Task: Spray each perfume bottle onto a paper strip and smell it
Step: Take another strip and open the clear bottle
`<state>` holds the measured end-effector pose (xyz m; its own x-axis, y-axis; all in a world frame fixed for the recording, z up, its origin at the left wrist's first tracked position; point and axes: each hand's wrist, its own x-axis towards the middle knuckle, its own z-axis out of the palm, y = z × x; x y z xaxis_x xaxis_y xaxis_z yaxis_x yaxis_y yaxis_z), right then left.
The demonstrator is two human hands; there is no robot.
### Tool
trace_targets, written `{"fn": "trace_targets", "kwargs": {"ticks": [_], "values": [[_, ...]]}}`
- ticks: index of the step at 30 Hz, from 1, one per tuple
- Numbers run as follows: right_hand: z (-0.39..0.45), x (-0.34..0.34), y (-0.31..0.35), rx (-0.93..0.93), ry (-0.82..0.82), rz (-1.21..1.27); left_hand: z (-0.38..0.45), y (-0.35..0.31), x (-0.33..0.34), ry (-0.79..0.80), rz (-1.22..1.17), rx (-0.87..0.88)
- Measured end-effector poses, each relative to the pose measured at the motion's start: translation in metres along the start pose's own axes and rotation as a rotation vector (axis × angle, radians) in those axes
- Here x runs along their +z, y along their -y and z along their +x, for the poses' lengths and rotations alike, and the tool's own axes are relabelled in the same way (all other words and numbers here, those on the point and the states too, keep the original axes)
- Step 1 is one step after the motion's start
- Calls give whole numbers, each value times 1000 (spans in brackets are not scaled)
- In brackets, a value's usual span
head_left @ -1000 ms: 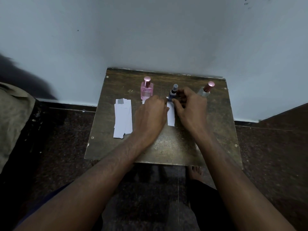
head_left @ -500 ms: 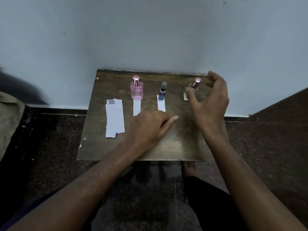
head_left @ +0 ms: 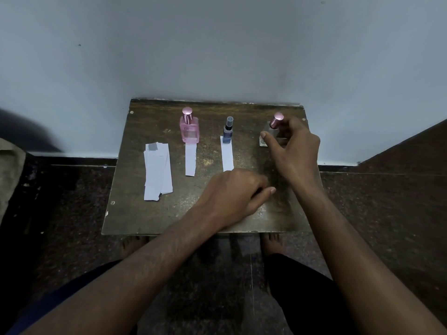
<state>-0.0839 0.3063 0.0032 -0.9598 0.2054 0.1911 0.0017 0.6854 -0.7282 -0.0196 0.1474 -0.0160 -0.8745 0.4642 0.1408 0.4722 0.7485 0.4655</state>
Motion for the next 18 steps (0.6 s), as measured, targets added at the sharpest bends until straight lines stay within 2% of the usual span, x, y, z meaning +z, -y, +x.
{"fn": "trace_targets", "kwargs": {"ticks": [5, 8, 12, 18], "values": [[-7, -9, 0, -59, 3, -20, 6, 7, 2, -197, -175, -234], [-18, -16, -1, -90, 35, 15, 8, 10, 3, -252, -203, -327], [-31, -21, 1, -150, 75, 0, 7, 8, -2, -304, -292, -295], [-42, -21, 2, -183, 102, -16, 3, 6, 4, -305, -290, -275]]}}
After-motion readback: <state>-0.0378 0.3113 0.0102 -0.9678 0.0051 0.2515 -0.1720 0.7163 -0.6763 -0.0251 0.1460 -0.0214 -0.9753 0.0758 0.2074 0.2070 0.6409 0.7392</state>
